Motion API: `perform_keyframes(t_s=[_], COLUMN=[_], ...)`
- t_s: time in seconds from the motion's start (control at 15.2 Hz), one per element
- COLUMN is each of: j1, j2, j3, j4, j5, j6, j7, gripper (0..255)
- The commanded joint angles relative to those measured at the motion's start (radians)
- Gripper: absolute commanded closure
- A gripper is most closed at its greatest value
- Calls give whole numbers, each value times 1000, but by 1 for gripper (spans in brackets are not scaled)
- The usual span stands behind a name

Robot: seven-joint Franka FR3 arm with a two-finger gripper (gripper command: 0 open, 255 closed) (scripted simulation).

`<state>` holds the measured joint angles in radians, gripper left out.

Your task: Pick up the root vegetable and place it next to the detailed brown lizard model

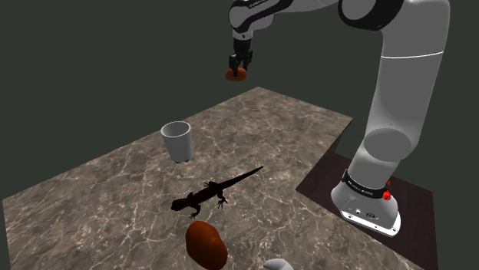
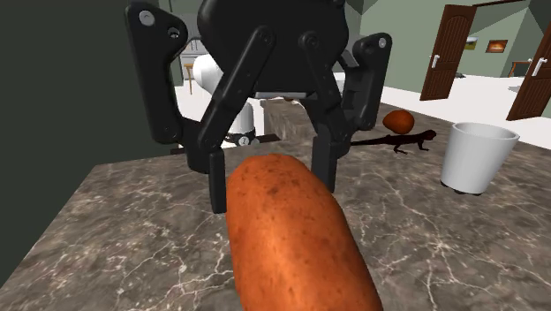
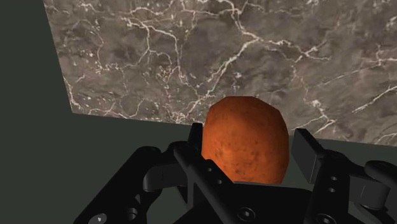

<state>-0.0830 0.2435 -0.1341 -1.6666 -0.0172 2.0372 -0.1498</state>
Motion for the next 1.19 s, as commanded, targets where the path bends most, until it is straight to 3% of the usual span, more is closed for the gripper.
perform_keyframes(t_s=[0.0, 0.53, 1.12], j1=[14, 115, 217], j2=[-25, -179, -286], j3=[6, 69, 169], j4=[-24, -222, -347], j5=[-8, -57, -86], j6=[-2, 33, 33], j7=[21, 204, 418], gripper=[255, 255, 255])
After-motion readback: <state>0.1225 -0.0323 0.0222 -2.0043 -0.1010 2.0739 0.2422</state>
